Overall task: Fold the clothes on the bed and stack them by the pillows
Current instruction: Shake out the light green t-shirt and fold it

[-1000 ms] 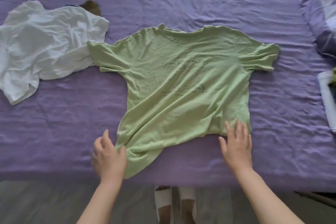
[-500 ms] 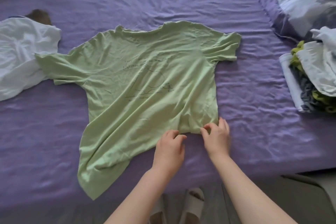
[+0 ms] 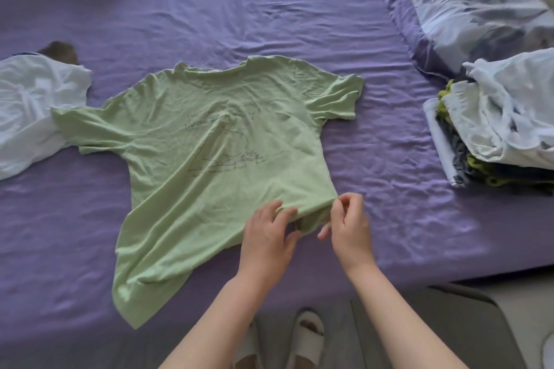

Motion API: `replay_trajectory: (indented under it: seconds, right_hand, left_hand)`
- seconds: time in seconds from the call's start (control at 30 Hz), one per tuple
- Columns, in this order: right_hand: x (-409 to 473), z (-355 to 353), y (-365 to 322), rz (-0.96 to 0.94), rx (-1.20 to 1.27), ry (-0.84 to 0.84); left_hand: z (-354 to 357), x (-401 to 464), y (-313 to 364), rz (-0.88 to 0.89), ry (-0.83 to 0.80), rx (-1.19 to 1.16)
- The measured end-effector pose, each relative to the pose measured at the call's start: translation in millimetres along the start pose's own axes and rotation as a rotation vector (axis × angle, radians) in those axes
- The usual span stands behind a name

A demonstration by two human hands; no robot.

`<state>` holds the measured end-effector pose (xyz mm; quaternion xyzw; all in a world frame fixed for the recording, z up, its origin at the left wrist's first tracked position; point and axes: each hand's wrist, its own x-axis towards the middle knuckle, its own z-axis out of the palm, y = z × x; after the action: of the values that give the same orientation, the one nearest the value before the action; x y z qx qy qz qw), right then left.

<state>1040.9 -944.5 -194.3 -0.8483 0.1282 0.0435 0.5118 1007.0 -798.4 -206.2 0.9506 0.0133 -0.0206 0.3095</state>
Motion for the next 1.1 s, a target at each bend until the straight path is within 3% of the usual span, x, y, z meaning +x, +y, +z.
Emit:
replay_trajectory:
  seconds: [0.2,0.33,0.4,0.53,0.67,0.9,1.1]
  right_hand:
    - [18.1,13.1,50.2,0.098,-0.271,-0.166]
    - [-0.7,31.7,72.2,0.057,-0.572,-0.131]
    - [-3.6,43.5,68.2,0.009,-0.477,-0.076]
    - [-7.4,43.8,38.2,0.055,0.009,-0.015]
    - [-26.3,12.6,8.7,0.004,0.191,0.069]
    - [-36.7,-35.2,-21.3,0.307,0.514,0.006]
    - [-44.3,-61.4,-29.5,0.435,0.538,-0.086]
  left_hand:
    - [20.1,19.9,-54.0,-0.196,-0.386,0.386]
    - [34.5,16.8,-81.2,-0.133,-0.408,0.521]
    - [35.1,14.4,-84.0,-0.102,-0.311,0.502]
    - [17.3,10.4,-82.2,-0.042,-0.016,0.185]
    - [-6.8,-9.7,-62.4,-0.075,0.106,0.024]
    - [-14.3,-35.7,29.2,0.17,0.033,-0.143]
    - [-27.7,-42.3,54.9,0.072,-0.003,-0.217]
